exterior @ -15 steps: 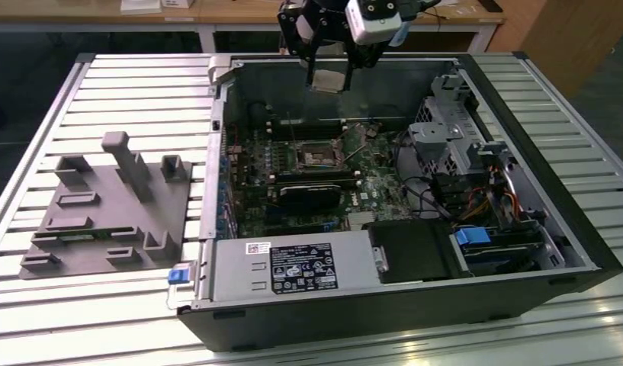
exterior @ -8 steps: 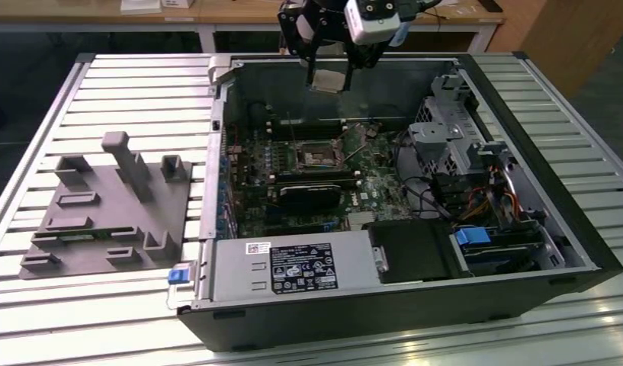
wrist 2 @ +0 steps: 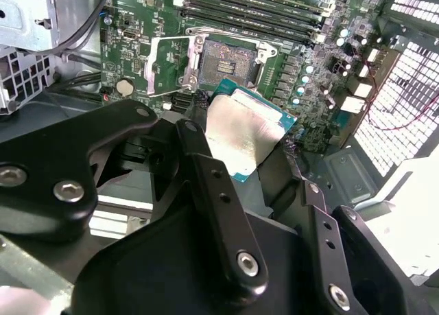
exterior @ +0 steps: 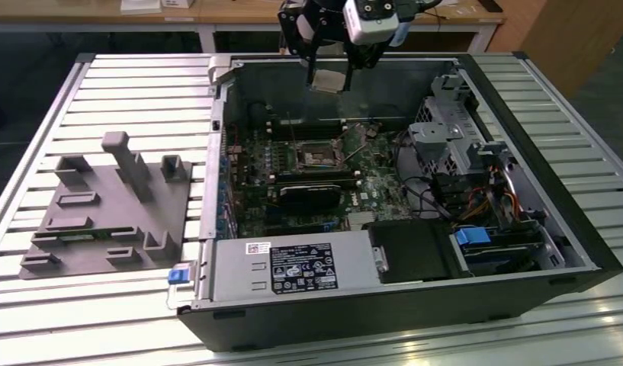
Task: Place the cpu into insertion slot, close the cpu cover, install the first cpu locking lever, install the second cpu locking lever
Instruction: 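Place the cpu into insertion slot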
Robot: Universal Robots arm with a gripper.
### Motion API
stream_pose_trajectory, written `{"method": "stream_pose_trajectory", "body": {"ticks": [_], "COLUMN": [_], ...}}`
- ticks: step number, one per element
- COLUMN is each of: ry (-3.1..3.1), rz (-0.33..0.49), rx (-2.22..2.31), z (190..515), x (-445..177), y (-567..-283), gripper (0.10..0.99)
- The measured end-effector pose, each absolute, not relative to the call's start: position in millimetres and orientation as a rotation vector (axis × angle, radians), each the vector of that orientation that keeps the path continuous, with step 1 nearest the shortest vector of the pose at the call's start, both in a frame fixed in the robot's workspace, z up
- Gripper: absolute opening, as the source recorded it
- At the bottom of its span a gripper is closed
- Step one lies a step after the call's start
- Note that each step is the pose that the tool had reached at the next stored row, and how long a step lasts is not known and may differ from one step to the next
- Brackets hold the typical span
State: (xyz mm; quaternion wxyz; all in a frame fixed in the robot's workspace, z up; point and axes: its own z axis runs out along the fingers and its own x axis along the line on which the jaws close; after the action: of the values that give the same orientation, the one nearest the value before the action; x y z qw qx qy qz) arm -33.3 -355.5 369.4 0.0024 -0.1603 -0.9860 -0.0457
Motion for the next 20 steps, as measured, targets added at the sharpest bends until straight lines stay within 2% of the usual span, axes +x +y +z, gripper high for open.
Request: {"method": "stream_pose_trajectory", "body": {"ticks": [20], "ry": [-3.083], "rz": [-0.143], "rx": [-0.571], "z": [369.5], "x": [-33.3], "y": [-355.5], "gripper": [0.541]}}
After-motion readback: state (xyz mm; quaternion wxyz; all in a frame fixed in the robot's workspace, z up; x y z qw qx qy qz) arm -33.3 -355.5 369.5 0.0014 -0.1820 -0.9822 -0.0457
